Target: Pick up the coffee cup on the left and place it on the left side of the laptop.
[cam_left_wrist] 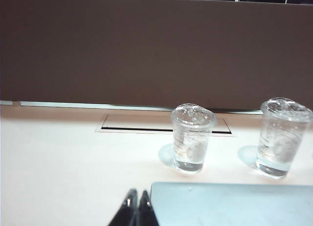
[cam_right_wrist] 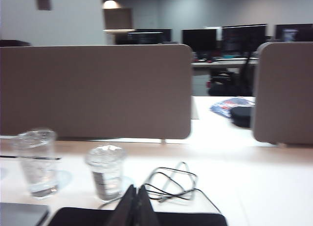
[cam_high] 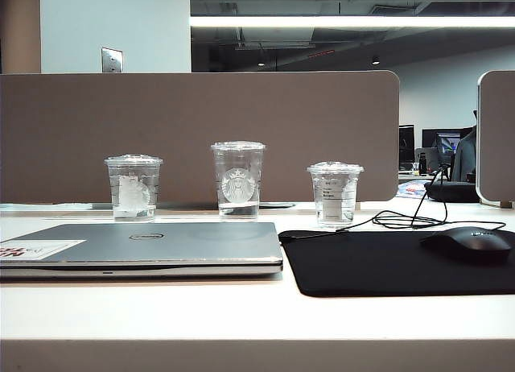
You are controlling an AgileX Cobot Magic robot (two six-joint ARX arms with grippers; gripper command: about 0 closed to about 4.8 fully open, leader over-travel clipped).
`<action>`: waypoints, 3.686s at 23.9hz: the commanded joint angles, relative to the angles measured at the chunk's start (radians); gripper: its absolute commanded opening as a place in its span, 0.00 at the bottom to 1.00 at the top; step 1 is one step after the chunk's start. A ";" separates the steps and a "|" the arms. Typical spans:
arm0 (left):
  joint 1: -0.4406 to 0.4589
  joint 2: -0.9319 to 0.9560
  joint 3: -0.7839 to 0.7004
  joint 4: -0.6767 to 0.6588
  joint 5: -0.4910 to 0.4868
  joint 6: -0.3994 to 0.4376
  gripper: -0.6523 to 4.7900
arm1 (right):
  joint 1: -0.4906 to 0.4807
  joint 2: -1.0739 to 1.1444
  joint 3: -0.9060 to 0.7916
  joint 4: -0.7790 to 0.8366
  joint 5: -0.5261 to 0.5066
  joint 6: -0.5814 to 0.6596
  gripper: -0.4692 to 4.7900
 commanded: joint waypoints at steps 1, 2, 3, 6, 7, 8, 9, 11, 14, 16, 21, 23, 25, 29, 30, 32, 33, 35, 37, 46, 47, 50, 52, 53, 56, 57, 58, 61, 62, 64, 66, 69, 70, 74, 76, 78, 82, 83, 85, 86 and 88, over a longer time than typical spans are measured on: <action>0.002 0.139 0.052 0.129 0.019 -0.018 0.11 | 0.001 0.083 0.073 0.012 -0.099 0.003 0.08; 0.001 0.190 0.070 0.153 0.024 -0.031 0.11 | 0.002 0.121 0.103 0.012 -0.121 0.003 0.08; 0.000 0.224 0.085 0.162 0.027 -0.041 0.11 | 0.002 0.139 0.119 0.011 -0.127 0.003 0.08; -0.027 0.347 0.147 0.193 0.034 -0.050 0.11 | 0.010 0.231 0.184 0.011 -0.206 0.004 0.08; -0.051 0.393 0.174 0.201 0.034 -0.049 0.11 | 0.026 0.261 0.197 0.011 -0.214 0.004 0.08; -0.064 0.413 0.185 0.205 0.034 -0.049 0.11 | 0.038 0.274 0.201 0.011 -0.216 0.005 0.08; -0.090 0.456 0.211 0.211 0.034 -0.049 0.11 | 0.076 0.296 0.209 0.011 -0.216 0.007 0.08; -0.109 0.498 0.234 0.216 0.033 -0.050 0.11 | 0.122 0.308 0.212 0.012 -0.185 0.007 0.08; -0.136 0.586 0.262 0.259 0.013 -0.097 0.11 | 0.282 0.343 0.212 0.000 -0.067 0.007 0.08; -0.136 0.616 0.262 0.272 0.007 -0.141 0.11 | 0.379 0.357 0.212 -0.012 -0.010 0.007 0.08; -0.136 0.670 0.262 0.325 0.008 -0.150 0.11 | 0.564 0.383 0.211 -0.018 0.140 0.007 0.08; -0.136 0.713 0.262 0.362 0.019 -0.150 0.11 | 0.607 0.393 0.211 -0.016 0.139 0.007 0.08; -0.137 0.772 0.262 0.392 0.019 -0.150 0.11 | 0.649 0.406 0.211 -0.011 0.143 0.007 0.08; -0.143 0.903 0.262 0.518 0.037 -0.154 0.11 | 0.687 0.419 0.211 -0.011 0.144 0.007 0.08; -0.143 0.928 0.262 0.558 0.049 -0.154 0.11 | 0.687 0.419 0.211 -0.011 0.148 0.007 0.08; -0.162 0.997 0.263 0.659 0.058 -0.153 0.11 | 0.687 0.419 0.211 -0.012 0.151 0.007 0.08; -0.167 1.022 0.263 0.683 0.057 -0.153 0.11 | 0.687 0.418 0.211 -0.012 0.151 0.007 0.08; -0.174 1.091 0.269 0.710 0.057 -0.150 0.11 | 0.687 0.419 0.211 -0.012 0.151 0.007 0.08; -0.178 1.160 0.289 0.711 0.058 -0.150 0.11 | 0.687 0.419 0.211 -0.013 0.151 0.007 0.08; -0.179 1.398 0.451 0.713 0.027 -0.154 1.00 | 0.687 0.418 0.211 -0.036 0.150 0.006 0.08; -0.179 1.412 0.465 0.713 0.004 -0.154 1.00 | 0.687 0.418 0.211 -0.047 0.148 0.006 0.08; -0.185 1.459 0.516 0.722 -0.056 -0.163 1.00 | 0.687 0.418 0.211 -0.089 0.134 0.006 0.08; -0.186 1.494 0.552 0.728 -0.056 -0.166 1.00 | 0.687 0.419 0.211 -0.098 0.120 0.006 0.08; -0.187 1.509 0.567 0.727 -0.056 -0.166 1.00 | 0.687 0.419 0.211 -0.098 0.118 0.006 0.08; -0.200 1.563 0.626 0.727 -0.083 -0.169 1.00 | 0.687 0.419 0.211 -0.098 0.110 0.006 0.08; -0.202 1.574 0.637 0.727 -0.083 -0.176 1.00 | 0.687 0.419 0.211 -0.098 0.109 0.006 0.08; -0.207 1.584 0.648 0.727 -0.084 -0.178 1.00 | 0.687 0.419 0.210 -0.098 0.109 0.006 0.08; -0.219 1.630 0.684 0.728 -0.171 -0.180 1.00 | 0.687 0.419 0.210 -0.099 0.109 0.006 0.08; -0.222 1.641 0.690 0.731 -0.181 -0.180 1.00 | 0.687 0.419 0.210 -0.099 0.109 0.006 0.08; -0.222 1.675 0.708 0.733 -0.188 -0.180 1.00 | 0.687 0.419 0.210 -0.100 0.109 0.006 0.08; -0.222 1.712 0.730 0.742 -0.187 -0.179 1.00 | 0.687 0.419 0.210 -0.100 0.109 0.006 0.08; -0.221 1.764 0.769 0.766 -0.187 -0.171 1.00 | 0.687 0.419 0.210 -0.100 0.108 0.006 0.08; -0.221 1.783 0.788 0.764 -0.188 -0.171 1.00 | 0.687 0.419 0.210 -0.100 0.108 0.006 0.08; -0.221 1.847 0.851 0.765 -0.209 -0.166 1.00 | 0.687 0.419 0.210 -0.100 0.105 0.006 0.08; -0.220 1.859 0.861 0.766 -0.240 -0.154 1.00 | 0.687 0.419 0.210 -0.101 0.105 0.006 0.08; -0.207 1.868 0.862 0.784 -0.232 -0.151 1.00 | 0.687 0.419 0.210 -0.100 0.105 0.006 0.08; -0.178 1.875 0.862 0.780 -0.224 -0.150 1.00 | 0.686 0.419 0.210 -0.101 0.105 0.006 0.08; -0.170 1.875 0.862 0.780 -0.218 -0.150 1.00 | 0.686 0.419 0.210 -0.101 0.105 0.006 0.08; -0.160 1.875 0.862 0.780 -0.196 -0.150 1.00 | 0.686 0.419 0.210 -0.101 0.105 0.006 0.08; -0.156 1.876 0.862 0.780 -0.171 -0.149 1.00 | 0.686 0.419 0.210 -0.101 0.105 0.006 0.08; -0.153 1.876 0.862 0.780 -0.157 -0.126 1.00 | 0.686 0.420 0.210 -0.101 0.105 0.006 0.08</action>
